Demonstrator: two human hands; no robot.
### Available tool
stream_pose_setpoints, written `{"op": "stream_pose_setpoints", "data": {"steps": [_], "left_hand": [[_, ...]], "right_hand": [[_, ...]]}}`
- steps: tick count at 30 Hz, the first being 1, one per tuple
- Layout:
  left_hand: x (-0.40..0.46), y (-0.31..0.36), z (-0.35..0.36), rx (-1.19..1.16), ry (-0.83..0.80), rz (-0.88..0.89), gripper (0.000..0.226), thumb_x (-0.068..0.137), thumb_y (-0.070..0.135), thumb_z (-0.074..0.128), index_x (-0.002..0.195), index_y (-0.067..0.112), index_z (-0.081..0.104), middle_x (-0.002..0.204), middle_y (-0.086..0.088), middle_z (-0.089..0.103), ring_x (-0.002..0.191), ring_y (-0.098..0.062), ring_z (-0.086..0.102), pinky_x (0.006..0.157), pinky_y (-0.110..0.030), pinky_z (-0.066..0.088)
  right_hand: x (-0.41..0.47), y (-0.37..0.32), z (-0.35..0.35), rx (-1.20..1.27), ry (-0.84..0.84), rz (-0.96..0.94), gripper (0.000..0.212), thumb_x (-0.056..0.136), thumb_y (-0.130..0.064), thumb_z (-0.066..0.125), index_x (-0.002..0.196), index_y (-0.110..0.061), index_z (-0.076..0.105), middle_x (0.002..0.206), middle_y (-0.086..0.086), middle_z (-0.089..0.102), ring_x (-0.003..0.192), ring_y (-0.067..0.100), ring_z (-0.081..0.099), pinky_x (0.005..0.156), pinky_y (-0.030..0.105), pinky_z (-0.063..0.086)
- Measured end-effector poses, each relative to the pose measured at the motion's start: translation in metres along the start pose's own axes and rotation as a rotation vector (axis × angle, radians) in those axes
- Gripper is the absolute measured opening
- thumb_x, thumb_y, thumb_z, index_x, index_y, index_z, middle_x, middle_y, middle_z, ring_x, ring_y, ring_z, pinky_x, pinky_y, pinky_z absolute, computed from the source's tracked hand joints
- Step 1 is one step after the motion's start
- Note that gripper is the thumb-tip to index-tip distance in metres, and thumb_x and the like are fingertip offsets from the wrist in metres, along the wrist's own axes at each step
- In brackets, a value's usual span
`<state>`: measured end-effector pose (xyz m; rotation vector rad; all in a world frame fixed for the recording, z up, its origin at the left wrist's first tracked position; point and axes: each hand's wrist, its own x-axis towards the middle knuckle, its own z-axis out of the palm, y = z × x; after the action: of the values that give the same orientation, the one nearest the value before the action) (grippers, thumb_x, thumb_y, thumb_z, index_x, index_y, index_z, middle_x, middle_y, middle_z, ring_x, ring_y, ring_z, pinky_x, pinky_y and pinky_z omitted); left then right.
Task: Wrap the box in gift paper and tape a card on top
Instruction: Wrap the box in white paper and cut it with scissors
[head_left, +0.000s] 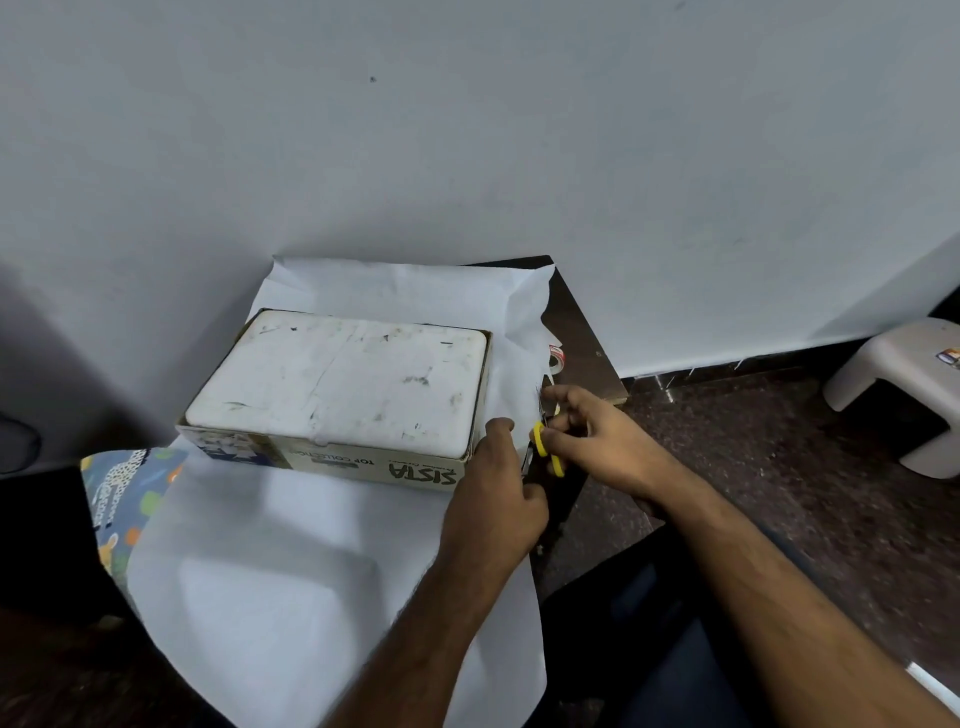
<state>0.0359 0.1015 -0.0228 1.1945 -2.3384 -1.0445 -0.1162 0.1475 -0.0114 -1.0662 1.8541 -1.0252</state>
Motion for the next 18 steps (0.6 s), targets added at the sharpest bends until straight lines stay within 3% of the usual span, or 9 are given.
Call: {"op": "stream_pose_setpoints", "data": {"steps": [3,5,7,10,11,14,18], "left_hand": [[0.002,-0.001,0.001,-0.012,0.02,0.004,0.059,0.09,0.009,0.059,0.143,0.017,0.034,0.123,-0.01,0.06,0.111,-0.028,0.061,0.086,-0.04,0.053],[0.003,-0.002,0.002,-0.02,0.038,0.014,0.054,0.092,0.012,0.06,0.141,0.017,0.037,0.117,-0.011,0.062,0.107,-0.029,0.062,0.079,-0.037,0.051],[0.003,-0.003,0.002,-0.022,0.042,0.016,0.054,0.093,0.01,0.058,0.142,0.017,0.038,0.115,-0.013,0.061,0.103,-0.028,0.063,0.075,-0.032,0.049],[0.005,-0.003,0.001,-0.015,0.052,0.001,0.054,0.094,0.008,0.057,0.144,0.016,0.039,0.118,-0.016,0.06,0.101,-0.026,0.063,0.072,-0.025,0.047],[0.005,-0.003,0.0,-0.015,0.059,-0.006,0.053,0.095,0.009,0.058,0.144,0.016,0.039,0.119,-0.017,0.06,0.101,-0.027,0.064,0.073,-0.026,0.05],[0.004,-0.002,0.0,-0.015,0.066,-0.021,0.053,0.095,0.009,0.058,0.143,0.017,0.039,0.121,-0.019,0.061,0.105,-0.03,0.065,0.081,-0.035,0.057],[0.003,-0.004,0.002,-0.026,0.074,-0.016,0.054,0.094,0.008,0.057,0.143,0.017,0.039,0.118,-0.019,0.062,0.105,-0.029,0.063,0.077,-0.03,0.052]], "right_hand": [[-0.004,0.001,-0.007,0.032,-0.004,-0.072,0.047,0.097,-0.011,0.066,0.141,-0.013,0.049,0.097,0.013,0.072,0.087,0.038,0.07,0.09,0.049,0.056],[-0.004,0.001,-0.012,0.126,0.036,-0.148,0.047,0.097,-0.007,0.065,0.142,-0.014,0.051,0.105,0.018,0.068,0.095,0.043,0.067,0.09,0.049,0.057],[-0.001,0.002,-0.016,0.132,0.16,-0.23,0.044,0.095,-0.013,0.067,0.137,-0.02,0.057,0.108,0.014,0.068,0.087,0.032,0.067,0.085,0.039,0.059],[0.015,0.009,-0.021,-0.125,0.467,-0.219,0.036,0.093,-0.018,0.069,0.128,-0.02,0.064,0.107,0.0,0.067,0.073,0.008,0.059,0.074,0.015,0.049],[0.023,0.013,-0.023,-0.239,0.523,-0.191,0.036,0.093,-0.02,0.069,0.128,-0.018,0.064,0.109,0.001,0.065,0.078,0.01,0.061,0.075,0.015,0.048],[0.044,0.021,-0.028,-0.51,0.506,-0.088,0.032,0.093,-0.024,0.067,0.123,-0.014,0.066,0.112,0.007,0.06,0.096,0.028,0.063,0.08,0.032,0.05],[0.064,0.021,-0.023,-0.713,0.471,-0.058,0.016,0.095,-0.023,0.062,0.105,-0.012,0.068,0.101,0.006,0.057,0.094,0.031,0.061,0.071,0.032,0.042]]}}
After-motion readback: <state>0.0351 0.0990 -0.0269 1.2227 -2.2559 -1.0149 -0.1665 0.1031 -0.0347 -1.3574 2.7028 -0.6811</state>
